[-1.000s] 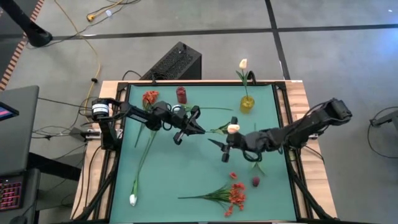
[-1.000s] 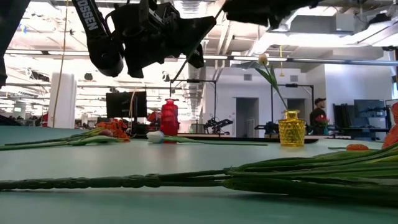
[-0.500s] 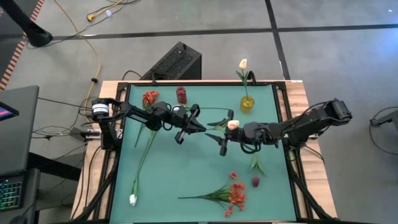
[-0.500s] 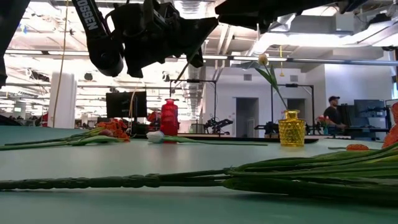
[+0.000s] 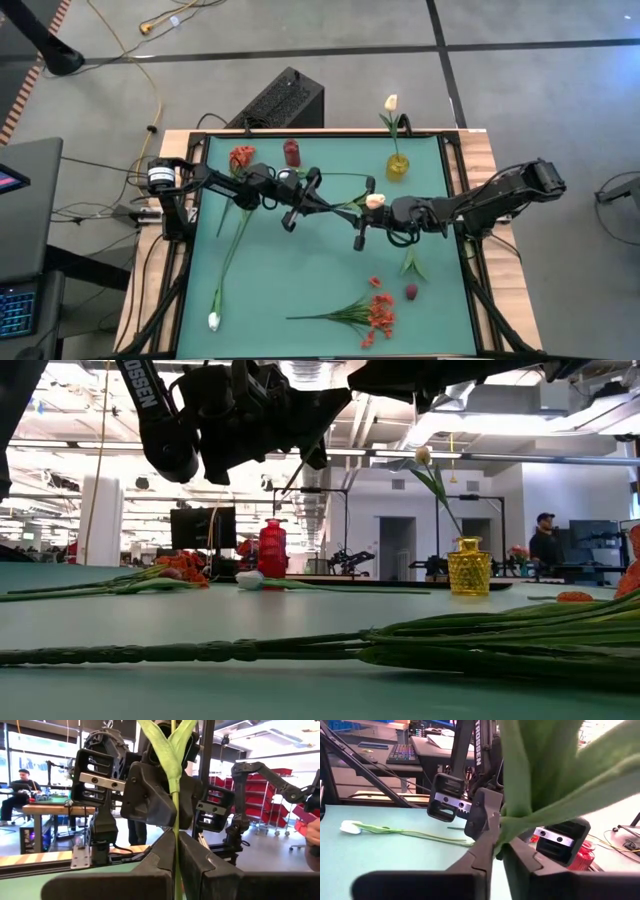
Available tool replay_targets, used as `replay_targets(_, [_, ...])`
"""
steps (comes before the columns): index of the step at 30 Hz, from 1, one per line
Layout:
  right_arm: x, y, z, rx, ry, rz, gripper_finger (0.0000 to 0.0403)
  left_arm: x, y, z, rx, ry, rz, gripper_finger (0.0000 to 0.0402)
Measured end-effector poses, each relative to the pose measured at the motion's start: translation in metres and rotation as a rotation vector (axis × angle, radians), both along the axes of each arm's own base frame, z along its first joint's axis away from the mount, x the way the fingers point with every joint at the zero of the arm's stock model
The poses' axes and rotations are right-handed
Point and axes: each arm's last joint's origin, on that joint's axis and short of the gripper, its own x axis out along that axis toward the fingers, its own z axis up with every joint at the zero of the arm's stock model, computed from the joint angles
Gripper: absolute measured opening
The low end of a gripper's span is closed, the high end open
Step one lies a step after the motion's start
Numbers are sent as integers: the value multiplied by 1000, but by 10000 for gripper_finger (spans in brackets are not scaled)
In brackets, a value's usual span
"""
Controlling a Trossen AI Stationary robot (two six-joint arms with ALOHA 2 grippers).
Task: Sort flowers into vase by color
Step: Put the yellow flower into the yellow vase
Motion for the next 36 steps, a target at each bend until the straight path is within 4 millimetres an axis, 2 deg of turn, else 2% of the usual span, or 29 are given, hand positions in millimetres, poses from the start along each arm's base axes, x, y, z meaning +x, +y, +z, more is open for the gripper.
replay_targets(6, [0,0,-1,16,2,-2,22,1,0,-2,-9,26,1,13])
replay_targets(13, [-10,-3,2,82,65,-32,28,2,4,-8,41,61,28,103])
replay_targets(19, [-43,-11,17,153,185,-134,26,-3,27,-14,32,127,90,172])
replay_targets(25, [-84,-26,38,262,208,-255,28,-9,49,-24,-4,229,134,189])
replay_targets(32, [-125,-54,55,332,195,-464,27,-1,42,-33,110,336,232,182])
replay_targets(36, [-139,-69,62,344,214,-555,27,3,33,-27,245,474,344,181])
